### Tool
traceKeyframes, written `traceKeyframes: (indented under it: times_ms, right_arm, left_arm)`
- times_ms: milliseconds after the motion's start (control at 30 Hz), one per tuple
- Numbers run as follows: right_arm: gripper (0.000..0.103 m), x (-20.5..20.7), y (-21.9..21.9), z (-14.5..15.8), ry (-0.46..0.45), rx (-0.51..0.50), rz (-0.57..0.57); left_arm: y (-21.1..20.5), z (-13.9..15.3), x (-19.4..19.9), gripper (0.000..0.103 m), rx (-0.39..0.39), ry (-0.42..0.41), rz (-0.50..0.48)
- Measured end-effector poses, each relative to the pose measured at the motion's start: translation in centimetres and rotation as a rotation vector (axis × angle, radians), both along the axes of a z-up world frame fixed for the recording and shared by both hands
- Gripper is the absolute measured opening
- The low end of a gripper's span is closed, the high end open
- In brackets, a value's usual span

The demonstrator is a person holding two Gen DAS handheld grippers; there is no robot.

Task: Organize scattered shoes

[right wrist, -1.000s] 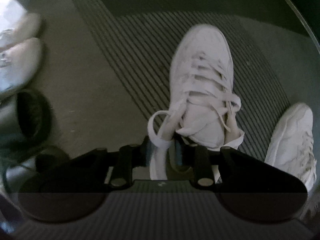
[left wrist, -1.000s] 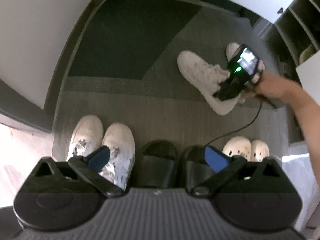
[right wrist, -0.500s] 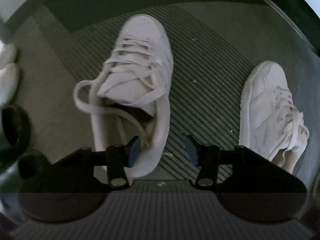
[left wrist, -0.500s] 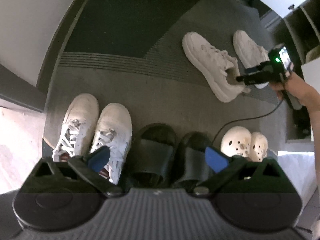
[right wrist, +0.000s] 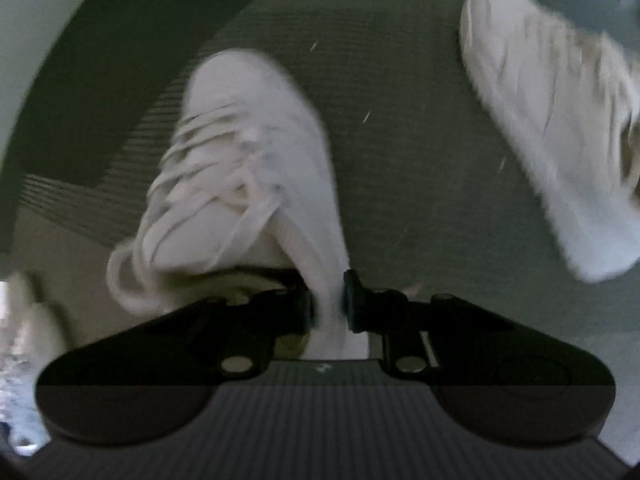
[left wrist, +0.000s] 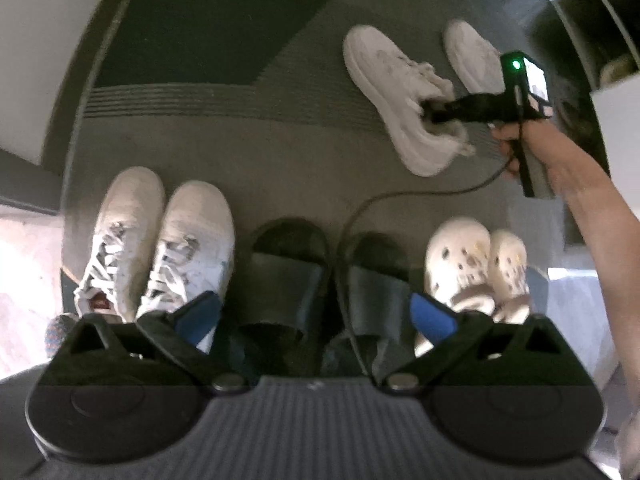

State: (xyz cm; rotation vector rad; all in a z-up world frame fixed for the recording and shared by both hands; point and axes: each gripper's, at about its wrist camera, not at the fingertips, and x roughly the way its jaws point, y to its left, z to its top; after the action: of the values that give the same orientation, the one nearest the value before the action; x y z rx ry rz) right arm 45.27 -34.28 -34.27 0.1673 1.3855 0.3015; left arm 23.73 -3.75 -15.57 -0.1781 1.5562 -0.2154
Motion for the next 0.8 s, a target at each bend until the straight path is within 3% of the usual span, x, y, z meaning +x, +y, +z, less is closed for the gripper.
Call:
traceKeyframes:
  times_ms: [167,300,567,700,800]
  right_arm:
    - [0.021,-5.0,0.3,-0.3,0.048,0.149,-0.098]
    - [0.027,-8.9,0.0,-0.7,0.052,0.237,-0.195]
    - [0.035,-13.8,0.0,-1.7,-0.074,0.338,-0.512]
    - [0.037,-16.7,-1.8,-2.0,-0.117,0.446,-0.692]
    - [0.047,-19.8,-2.8,-1.9,-0.164,0.482,-0.855]
  left_arm:
    - [-0.9,-0.5,-1.2,0.103,-0.027,0.038,-0.068]
    - [-1.4,0.0,-1.3,0.103,-0.023,-0.001,-0.103]
    - [-2.5,0.4,-0.7,0.103,0.006,-0.103,-0.115]
    - [-3.1,0.0,-0.2,0.103,0.041,-0.130,-0.121]
    - [-3.9,-0.2,1.1,0.103,0.084,-0.158,-0.140]
